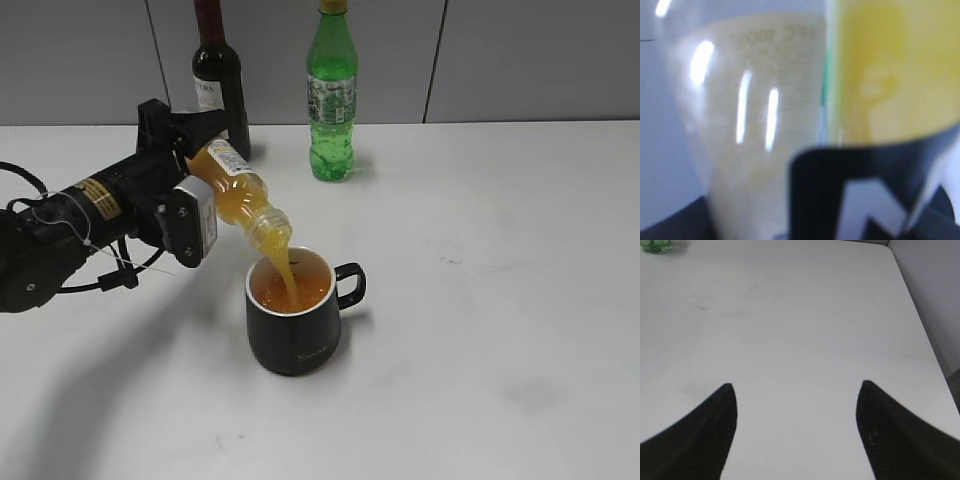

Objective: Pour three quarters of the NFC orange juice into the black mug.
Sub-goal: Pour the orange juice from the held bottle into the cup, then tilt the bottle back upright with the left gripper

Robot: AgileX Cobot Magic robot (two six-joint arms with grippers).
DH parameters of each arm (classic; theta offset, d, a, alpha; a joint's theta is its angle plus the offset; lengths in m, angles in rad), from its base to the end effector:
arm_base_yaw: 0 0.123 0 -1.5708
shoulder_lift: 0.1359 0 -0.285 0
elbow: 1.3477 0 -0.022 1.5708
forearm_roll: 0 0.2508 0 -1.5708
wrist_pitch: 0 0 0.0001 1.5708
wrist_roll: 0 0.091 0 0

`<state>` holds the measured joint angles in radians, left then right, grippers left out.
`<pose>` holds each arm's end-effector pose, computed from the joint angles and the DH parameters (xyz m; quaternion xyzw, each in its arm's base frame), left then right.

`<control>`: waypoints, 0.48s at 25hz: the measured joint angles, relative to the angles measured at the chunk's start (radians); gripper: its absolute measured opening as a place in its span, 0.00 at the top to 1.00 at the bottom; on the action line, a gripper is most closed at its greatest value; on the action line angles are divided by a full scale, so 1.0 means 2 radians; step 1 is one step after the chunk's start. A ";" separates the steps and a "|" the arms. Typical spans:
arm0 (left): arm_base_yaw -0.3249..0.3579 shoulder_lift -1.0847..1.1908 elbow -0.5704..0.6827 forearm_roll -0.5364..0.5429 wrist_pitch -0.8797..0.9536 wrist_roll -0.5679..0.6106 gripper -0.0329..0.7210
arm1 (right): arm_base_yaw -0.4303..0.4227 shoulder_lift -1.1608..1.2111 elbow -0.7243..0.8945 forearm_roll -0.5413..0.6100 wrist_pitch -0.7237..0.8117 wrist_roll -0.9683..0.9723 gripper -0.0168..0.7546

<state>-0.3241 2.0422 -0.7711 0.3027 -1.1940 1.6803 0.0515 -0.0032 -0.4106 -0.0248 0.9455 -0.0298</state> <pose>0.3380 -0.1402 0.1324 0.6607 0.2576 0.3946 0.5843 0.0091 -0.0014 0.2613 -0.0351 0.8448 -0.0066 0.5339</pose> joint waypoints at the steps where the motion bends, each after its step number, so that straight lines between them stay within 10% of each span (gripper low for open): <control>1: 0.000 0.000 0.000 0.000 0.000 0.000 0.33 | 0.000 0.000 0.000 0.000 0.000 0.000 0.25; 12: 0.000 0.000 0.000 0.003 -0.002 0.002 0.33 | 0.000 0.000 0.000 0.000 0.000 0.000 0.25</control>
<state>-0.3241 2.0422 -0.7711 0.3084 -1.1987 1.6835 0.0515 -0.0032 -0.4106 -0.0248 0.9455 -0.0298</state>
